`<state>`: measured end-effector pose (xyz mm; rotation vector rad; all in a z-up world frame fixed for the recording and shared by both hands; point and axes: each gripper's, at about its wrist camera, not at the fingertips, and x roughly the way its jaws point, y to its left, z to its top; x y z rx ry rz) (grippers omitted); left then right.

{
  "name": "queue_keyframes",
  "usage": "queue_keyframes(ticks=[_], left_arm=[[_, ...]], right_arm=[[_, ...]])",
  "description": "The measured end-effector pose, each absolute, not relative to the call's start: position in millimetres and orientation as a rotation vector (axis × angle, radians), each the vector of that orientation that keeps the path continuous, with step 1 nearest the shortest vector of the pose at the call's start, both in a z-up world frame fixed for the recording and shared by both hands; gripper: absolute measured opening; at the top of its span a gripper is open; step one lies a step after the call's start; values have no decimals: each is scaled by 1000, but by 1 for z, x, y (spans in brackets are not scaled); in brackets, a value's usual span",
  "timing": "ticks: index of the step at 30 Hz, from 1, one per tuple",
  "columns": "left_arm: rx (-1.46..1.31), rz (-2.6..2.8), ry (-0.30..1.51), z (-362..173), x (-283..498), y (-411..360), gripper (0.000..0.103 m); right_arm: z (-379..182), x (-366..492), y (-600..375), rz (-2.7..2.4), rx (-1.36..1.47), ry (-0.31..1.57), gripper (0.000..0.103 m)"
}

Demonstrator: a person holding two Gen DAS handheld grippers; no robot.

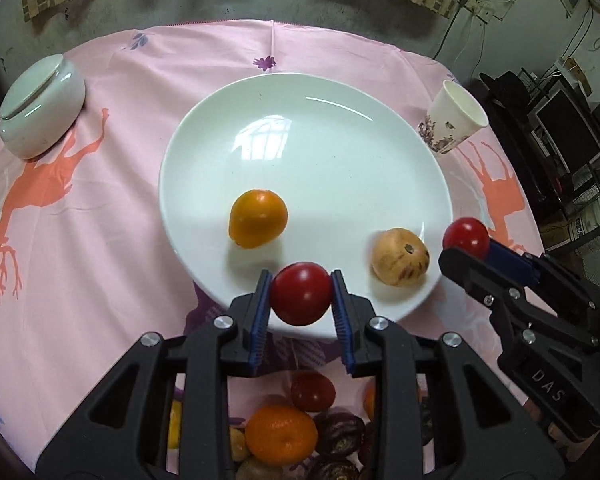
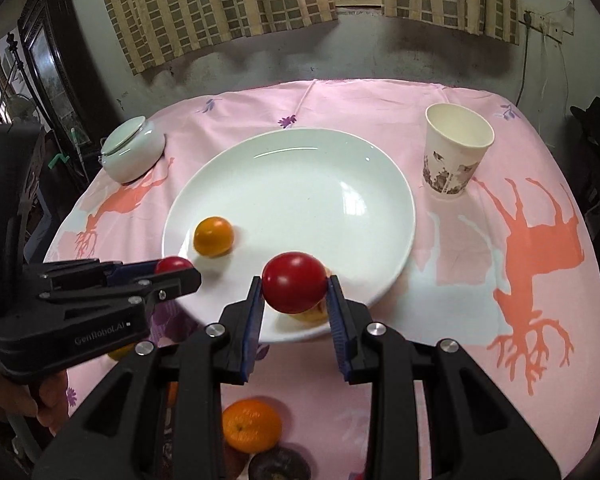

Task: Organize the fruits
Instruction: 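Carry both red tomatoes to the white plate and open both tools, then grasp the dark brown mangosteen-like fruit with the right tool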

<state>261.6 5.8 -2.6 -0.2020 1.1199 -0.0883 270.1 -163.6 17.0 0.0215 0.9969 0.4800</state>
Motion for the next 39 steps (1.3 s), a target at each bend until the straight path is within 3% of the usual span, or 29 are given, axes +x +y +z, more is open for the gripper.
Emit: queue_keyframes(ticks=[5,7,10,15,18,32,39], left_arm=[[-201,-64,1152,-19,274,3,31],[-210,-35,1155,-19,275,5,61],[-221,10,1135,-12,273,14,66],[-198,20,1100,8,254,23,76],[-160,37,1093,18,231,27,89],[-261,108,1281,-21,94,55,90],[-273,99,1342,-31,61,49,90]], right_arm=[[0,295,-161,459,74,1050,33],[-4,298,-159,440,79,1066,40],[1,296,-166,404,113,1055,63],[14,276,-178,422,106,1032,63],[19,254,-189,427,93,1036,63],[-4,110,-223,429,29,1157,63],[-2,61,-201,474,-98,1124,63]])
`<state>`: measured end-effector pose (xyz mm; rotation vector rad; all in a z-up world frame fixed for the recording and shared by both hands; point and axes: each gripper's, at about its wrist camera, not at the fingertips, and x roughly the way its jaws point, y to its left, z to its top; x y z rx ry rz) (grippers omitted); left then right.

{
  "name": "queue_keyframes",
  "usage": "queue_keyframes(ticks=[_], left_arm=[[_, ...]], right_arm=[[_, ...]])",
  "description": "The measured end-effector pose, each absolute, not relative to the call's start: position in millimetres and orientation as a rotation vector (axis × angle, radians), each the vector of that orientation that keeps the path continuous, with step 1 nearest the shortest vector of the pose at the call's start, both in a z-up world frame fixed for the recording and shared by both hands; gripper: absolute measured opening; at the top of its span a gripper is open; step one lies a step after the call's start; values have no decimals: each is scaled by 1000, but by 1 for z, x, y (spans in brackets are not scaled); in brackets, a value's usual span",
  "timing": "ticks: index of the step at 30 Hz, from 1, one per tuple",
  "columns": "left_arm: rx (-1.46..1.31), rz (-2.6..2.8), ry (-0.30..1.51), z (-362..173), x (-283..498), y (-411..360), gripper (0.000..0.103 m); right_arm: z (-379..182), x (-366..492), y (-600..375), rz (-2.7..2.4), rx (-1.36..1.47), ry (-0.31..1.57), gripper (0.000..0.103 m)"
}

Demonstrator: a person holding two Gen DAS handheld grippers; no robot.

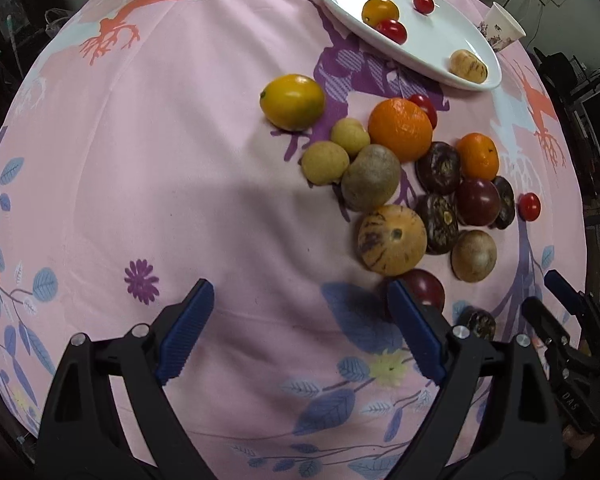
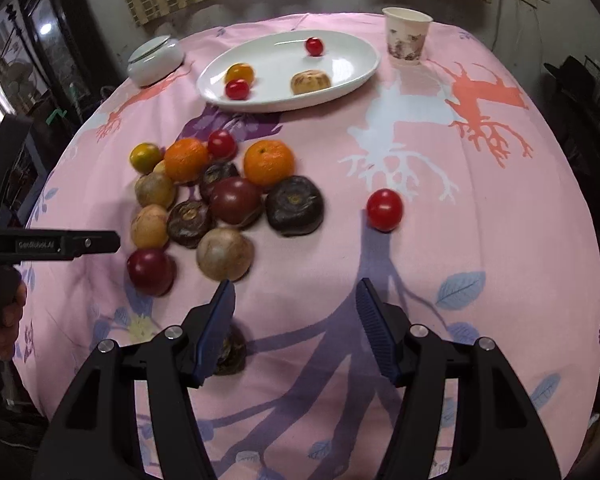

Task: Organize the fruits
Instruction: 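Grasp the dark brown mangosteen-like fruit with the right tool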

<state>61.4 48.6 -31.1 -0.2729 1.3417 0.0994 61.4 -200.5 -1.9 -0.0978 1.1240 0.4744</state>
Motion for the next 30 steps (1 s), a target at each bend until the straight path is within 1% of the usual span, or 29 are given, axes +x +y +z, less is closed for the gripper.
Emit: queue_keyframes(ticks=[10,19,21,22,26,30], left_arm=[[-188,82,1317,-19,46,30,92],[-162,73,1344,-23,42,24,93],[-162,72,1348,-24,42,23,93],[-160,71,1350,-24,41,23,93],[-166,66,1349,-27,41,20,93],[-182,19,1358,-30,43,6,93]], right_arm=[[-15,40,-185,531,-85,1207,63],[-29,31,-167,551,-135,1236,63],[-32,30,-163,564,-151,1230,51],[-35,30,-161,561,-166,1237,41],[-35,32,-160,570,-182,1240,41],[-34,39,-176,546,-104,1263,41]])
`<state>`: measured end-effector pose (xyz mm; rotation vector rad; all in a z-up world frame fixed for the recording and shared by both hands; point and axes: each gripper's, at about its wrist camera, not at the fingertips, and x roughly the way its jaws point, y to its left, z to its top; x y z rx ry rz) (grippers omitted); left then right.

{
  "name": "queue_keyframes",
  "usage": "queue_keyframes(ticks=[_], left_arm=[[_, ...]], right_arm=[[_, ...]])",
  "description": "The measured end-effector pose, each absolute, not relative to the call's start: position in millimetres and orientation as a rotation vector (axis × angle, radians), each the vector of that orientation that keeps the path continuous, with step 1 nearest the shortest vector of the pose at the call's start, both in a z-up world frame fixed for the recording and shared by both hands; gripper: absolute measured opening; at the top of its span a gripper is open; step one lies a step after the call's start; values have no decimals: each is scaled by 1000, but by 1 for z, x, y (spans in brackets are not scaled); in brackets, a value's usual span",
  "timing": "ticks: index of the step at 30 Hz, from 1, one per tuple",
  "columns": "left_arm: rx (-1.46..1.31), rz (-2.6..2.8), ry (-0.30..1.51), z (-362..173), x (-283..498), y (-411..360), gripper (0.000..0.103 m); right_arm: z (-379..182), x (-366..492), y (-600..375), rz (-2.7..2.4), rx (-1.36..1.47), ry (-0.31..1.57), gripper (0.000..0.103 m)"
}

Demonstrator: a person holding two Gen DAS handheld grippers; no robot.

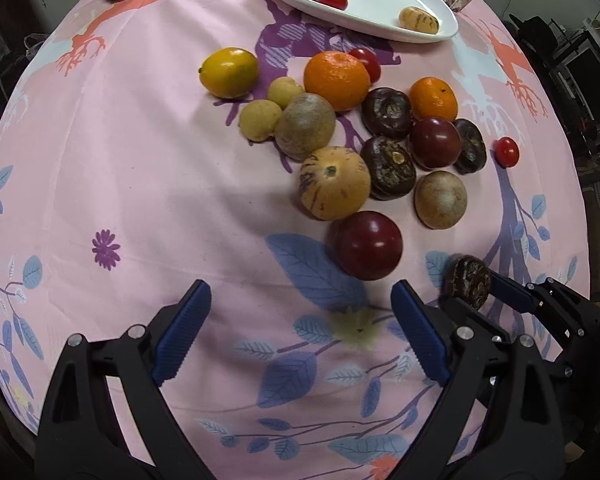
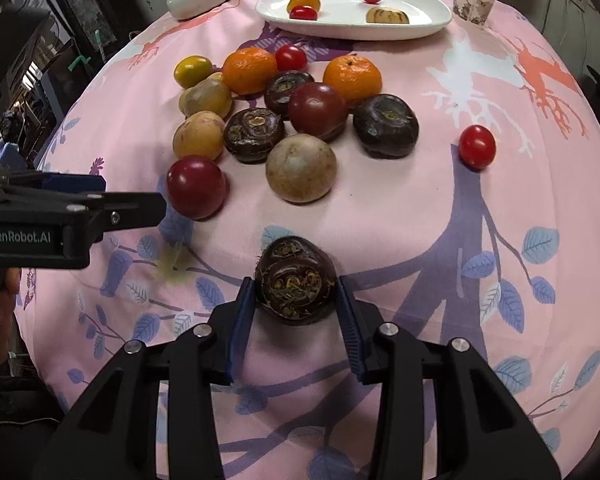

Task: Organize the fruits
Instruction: 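Grasp the dark brown mangosteen-like fruit with the right tool, then grasp the dark red plum-like fruit with the left tool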

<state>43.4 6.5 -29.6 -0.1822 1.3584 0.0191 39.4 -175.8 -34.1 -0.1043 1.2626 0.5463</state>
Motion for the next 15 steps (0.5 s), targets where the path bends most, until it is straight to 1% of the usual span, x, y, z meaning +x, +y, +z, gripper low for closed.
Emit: queue_keyframes(ticks=[5,8,9,10,12,14,15], left_arm=[[-148,20,1346,-36,51,-10,93],[-170,19,1361,-43,57,-12,89],[-175,26,1366,-45,59,-12,82],[-182,24,1378,-47,60,-12,77],[-200,18,1384,-50,61,-11,76],[-197,-1,1367,-48,60,-14,66],[-202,-31,1359,-47,59,-16,49]], right_arm=[[-30,43,-194,517,-64,1261,41],[-29,44,-200,509,-52,1257,41],[-29,45,-202,509,-48,1258,41],[-29,45,-203,509,-46,1259,41],[-30,45,-204,508,-42,1260,41],[-29,46,-204,513,-39,1261,41],[-30,47,-202,516,-40,1261,41]])
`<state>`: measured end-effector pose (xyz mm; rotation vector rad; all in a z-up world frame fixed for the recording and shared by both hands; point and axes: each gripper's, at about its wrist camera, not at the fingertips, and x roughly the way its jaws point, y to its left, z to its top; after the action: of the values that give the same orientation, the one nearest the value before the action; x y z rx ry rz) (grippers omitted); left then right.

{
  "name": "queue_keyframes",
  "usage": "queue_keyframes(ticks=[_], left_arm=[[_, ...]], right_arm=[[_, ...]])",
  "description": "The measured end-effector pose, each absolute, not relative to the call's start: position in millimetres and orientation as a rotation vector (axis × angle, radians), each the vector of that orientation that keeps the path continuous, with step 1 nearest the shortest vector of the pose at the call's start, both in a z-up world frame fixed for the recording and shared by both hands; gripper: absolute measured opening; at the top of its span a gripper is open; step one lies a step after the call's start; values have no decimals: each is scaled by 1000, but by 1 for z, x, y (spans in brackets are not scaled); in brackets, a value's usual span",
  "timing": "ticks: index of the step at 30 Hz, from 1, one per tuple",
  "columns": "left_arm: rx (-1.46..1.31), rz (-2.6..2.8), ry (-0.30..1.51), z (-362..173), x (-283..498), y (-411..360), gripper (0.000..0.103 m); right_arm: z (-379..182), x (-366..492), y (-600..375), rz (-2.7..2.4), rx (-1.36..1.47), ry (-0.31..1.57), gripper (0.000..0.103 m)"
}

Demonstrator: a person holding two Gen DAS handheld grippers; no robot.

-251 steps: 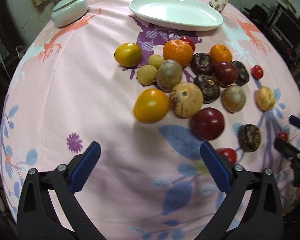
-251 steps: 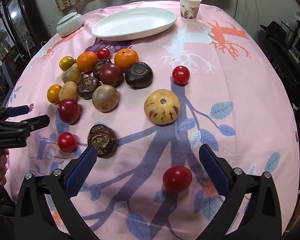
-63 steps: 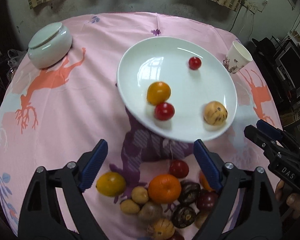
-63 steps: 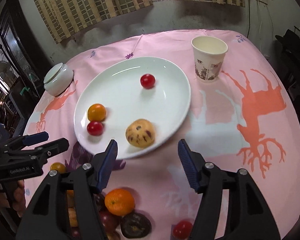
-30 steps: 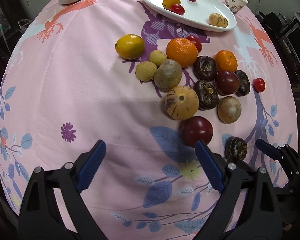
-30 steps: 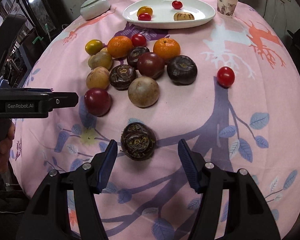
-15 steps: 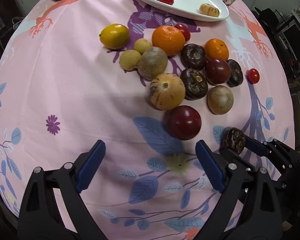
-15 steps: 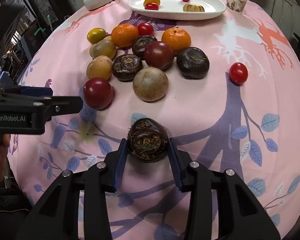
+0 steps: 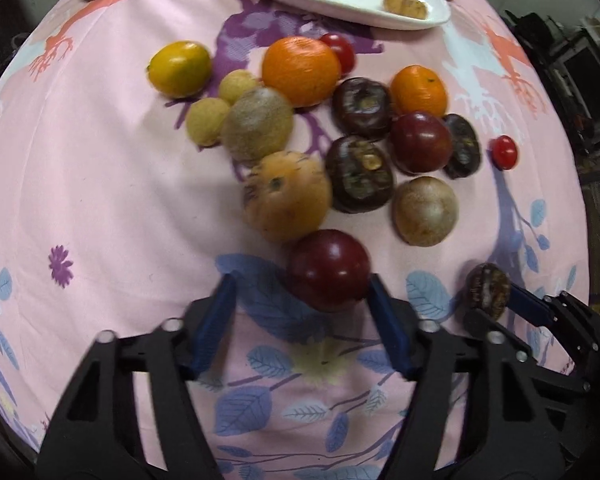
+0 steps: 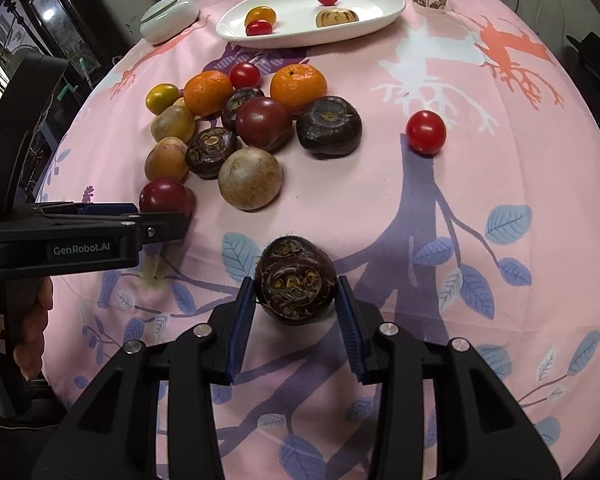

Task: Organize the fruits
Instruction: 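Grasp the dark red plum-like fruit with the left tool, then carry both dark fruits over the white plate and open both tools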

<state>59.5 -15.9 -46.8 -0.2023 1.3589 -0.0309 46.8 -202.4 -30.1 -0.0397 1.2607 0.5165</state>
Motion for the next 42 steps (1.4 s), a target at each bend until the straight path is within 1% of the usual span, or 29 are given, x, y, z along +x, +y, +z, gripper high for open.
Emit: queue_keyframes(ticks=[1,9,18,26,32,36,42], left_arm=[[-217,-69,1354,-45,60,-19,39],[-235,-92,1351,-39,55,-12,39],[-214,-100,1258,2,50,8,39],[-187,-82,1161,36,88,18,39],[-185,-70,1097,52,130,22,39],[-184,-69,1078,51,164,20,39],[-190,-62,1104,34,212,20,39]], right_arm=[[-30,47,-201,521,-41,1260,41],[-24,49,-197,544,-48,1251,41],[2,66,-199,557,10,1194,41],[41,105,-192,573,40,1090,41],[59,147,-182,573,56,1022,41],[60,183,-176,564,87,1013,41],[44,228,-167,550,146,1051,41]])
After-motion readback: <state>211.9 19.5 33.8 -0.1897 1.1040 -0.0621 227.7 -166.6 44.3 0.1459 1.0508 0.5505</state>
